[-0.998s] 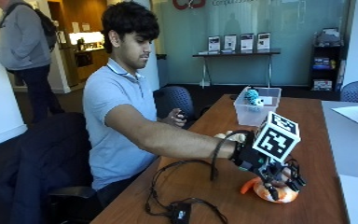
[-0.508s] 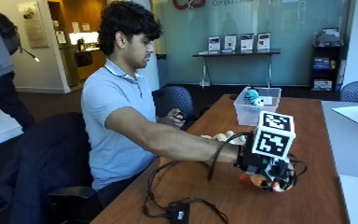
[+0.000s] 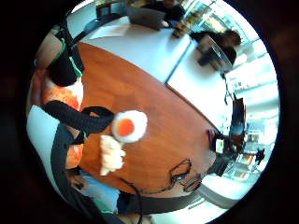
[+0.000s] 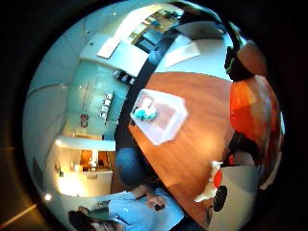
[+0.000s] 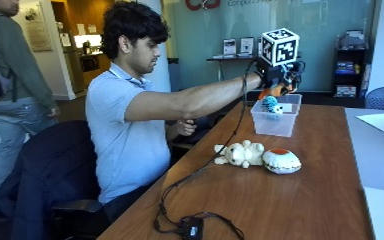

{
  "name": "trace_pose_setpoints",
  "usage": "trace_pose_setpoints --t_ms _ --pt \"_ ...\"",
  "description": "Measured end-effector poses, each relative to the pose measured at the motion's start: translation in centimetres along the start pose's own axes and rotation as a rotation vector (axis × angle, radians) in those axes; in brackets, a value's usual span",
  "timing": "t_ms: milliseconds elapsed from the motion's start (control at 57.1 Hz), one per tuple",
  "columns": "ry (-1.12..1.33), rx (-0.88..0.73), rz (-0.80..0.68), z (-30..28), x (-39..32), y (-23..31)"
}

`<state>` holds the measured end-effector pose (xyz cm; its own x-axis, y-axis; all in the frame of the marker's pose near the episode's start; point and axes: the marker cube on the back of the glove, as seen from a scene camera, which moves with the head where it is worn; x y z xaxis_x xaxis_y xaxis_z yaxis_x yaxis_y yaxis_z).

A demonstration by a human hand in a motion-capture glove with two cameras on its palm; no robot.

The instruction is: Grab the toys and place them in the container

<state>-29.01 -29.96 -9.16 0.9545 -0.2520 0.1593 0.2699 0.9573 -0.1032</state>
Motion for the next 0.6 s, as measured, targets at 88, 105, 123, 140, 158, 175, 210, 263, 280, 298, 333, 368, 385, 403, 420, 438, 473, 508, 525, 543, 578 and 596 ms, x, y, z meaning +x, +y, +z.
trace_pose_setpoints --t_ms 88,105,123,140,158,175,210,263,280,298,333,368,385,403,420,438,473,508,525,543,578,596 --pt "-0.004 -0.034 -0.087 1.3 -7.6 -3.5" --pt "-0.004 -0.039 -0.101 1.4 -8.8 -4.0" --pt "-0.004 -0.043 -0.113 1.6 -9.8 -4.5" --pt "-0.004 -0.047 -0.123 1.8 -10.7 -4.9" --pt "-0.004 -0.050 -0.131 2.0 -11.4 -5.2" --pt "-0.003 -0.053 -0.138 2.1 -12.1 -5.6" --pt "-0.004 -0.064 -0.146 2.6 -13.2 -6.2" --pt "-0.018 -0.107 -0.145 3.6 -14.7 -7.0" --pt "-0.024 -0.134 -0.142 4.0 -15.0 -7.2" --pt "-0.030 -0.170 -0.138 4.5 -15.2 -7.3" --pt "-0.040 -0.267 -0.131 5.6 -15.4 -7.5" --pt "-0.051 -0.365 -0.128 6.6 -15.4 -7.5" --pt "-0.056 -0.398 -0.129 7.0 -15.4 -7.4" --pt "-0.060 -0.417 -0.132 7.2 -15.2 -7.4" --pt "-0.063 -0.425 -0.135 7.3 -15.1 -7.3" --pt "-0.066 -0.424 -0.138 7.4 -14.9 -7.3" --pt "-0.069 -0.409 -0.137 7.4 -14.6 -7.2" --pt "-0.071 -0.392 -0.136 7.3 -14.0 -7.1" --pt "-0.073 -0.386 -0.137 7.1 -13.6 -6.9" --pt "-0.073 -0.382 -0.137 6.9 -13.0 -6.7" --pt "-0.070 -0.374 -0.132 6.4 -11.8 -6.2" --pt "-0.067 -0.369 -0.126 6.1 -11.1 -6.0"
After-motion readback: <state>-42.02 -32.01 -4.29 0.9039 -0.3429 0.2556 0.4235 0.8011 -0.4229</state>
